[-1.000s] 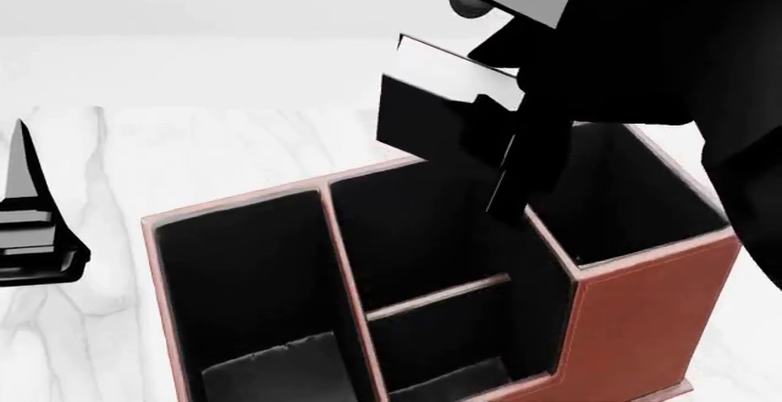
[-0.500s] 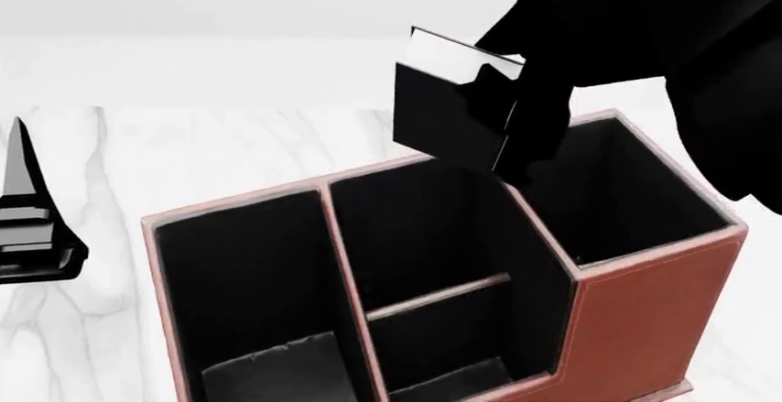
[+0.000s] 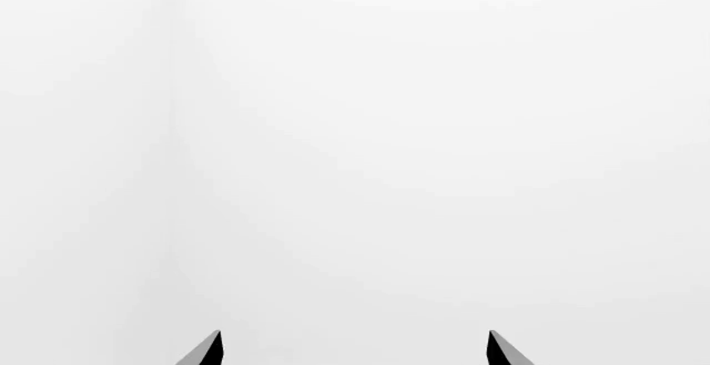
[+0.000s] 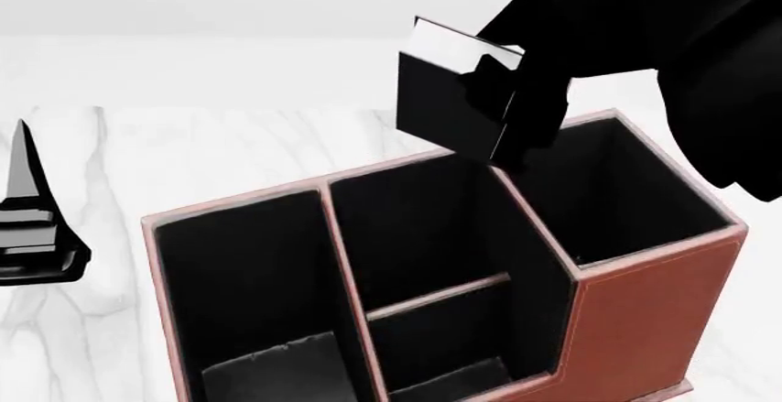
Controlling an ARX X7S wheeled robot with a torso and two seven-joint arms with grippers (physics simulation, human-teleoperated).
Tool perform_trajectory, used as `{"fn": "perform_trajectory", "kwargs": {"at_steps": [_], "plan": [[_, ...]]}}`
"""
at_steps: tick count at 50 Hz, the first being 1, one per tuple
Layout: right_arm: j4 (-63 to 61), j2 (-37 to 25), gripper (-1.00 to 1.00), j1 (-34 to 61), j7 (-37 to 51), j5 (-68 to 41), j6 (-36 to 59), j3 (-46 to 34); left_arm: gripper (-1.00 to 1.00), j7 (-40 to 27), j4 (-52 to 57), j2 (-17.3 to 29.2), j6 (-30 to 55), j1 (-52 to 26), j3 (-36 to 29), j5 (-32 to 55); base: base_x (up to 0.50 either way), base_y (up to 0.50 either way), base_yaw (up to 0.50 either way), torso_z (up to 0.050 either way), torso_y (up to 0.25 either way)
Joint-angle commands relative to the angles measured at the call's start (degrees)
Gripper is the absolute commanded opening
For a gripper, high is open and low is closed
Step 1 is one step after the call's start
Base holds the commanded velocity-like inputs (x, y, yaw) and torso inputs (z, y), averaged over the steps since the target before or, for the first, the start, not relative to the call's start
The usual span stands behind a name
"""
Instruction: Pick up the book and place it in the front compartment of the caddy.
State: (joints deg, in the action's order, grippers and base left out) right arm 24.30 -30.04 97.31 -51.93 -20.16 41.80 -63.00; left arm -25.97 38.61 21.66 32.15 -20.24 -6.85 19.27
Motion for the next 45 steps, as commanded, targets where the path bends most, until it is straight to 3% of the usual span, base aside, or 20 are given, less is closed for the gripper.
{"fn": "perform_trajectory", "kwargs": {"at_steps": [1, 8, 9, 11, 17, 21, 33, 45], "plan": [[0.7, 1.4, -1.0, 0.7, -0.3, 3.1, -2.6, 1.6, 1.0, 1.0, -0.7, -0.9, -1.0, 0.0, 1.0, -1.2, 0.0, 0.0, 0.0, 0.0, 0.0], [0.7, 1.4, -1.0, 0.7, -0.3, 3.1, -2.6, 1.6, 1.0, 0.8, -0.7, -0.8, -1.0, 0.0, 1.0, -1.1, 0.0, 0.0, 0.0, 0.0, 0.001], [3.4, 3.0, -1.0, 1.1, 2.0, 2.4, 1.4, 3.0, 1.0, 0.8, -0.7, -0.8, -1.0, -0.1, 0.9, -1.1, 0.0, 0.0, 0.0, 0.0, 0.0], [5.2, 4.0, -1.0, 1.1, -1.1, 3.5, -0.2, 0.3, 1.0, 0.8, -0.6, -0.7, -0.9, -0.1, 1.0, -1.0, 0.0, 0.0, 0.0, 0.0, 0.0], [24.8, 10.6, -1.0, 7.1, -10.7, 8.5, -17.7, -4.7, 1.0, 0.7, -0.5, -0.5, -1.0, 0.1, 1.3, -0.8, 0.0, 0.0, 0.0, 0.003, 0.002], [50.3, 19.4, -1.0, 12.5, -17.4, 12.7, -36.5, -8.2, 1.0, 0.7, -0.5, -0.5, -0.9, 0.0, 1.3, -0.6, 0.0, 0.0, 0.0, 0.0, 0.003], [50.7, 17.8, -1.0, 13.0, -29.4, 16.3, -51.8, -7.3, 1.0, 0.4, -0.4, -0.1, -0.3, -0.7, 1.3, -0.4, 0.0, 0.0, 0.0, 0.0, 0.001], [50.7, 17.5, -1.0, 12.7, -36.8, 16.9, -57.3, -2.0, 1.0, 0.2, -0.5, -0.1, -0.4, -0.8, 0.8, -0.5, 0.0, 0.0, 0.0, 0.0, 0.001]]}}
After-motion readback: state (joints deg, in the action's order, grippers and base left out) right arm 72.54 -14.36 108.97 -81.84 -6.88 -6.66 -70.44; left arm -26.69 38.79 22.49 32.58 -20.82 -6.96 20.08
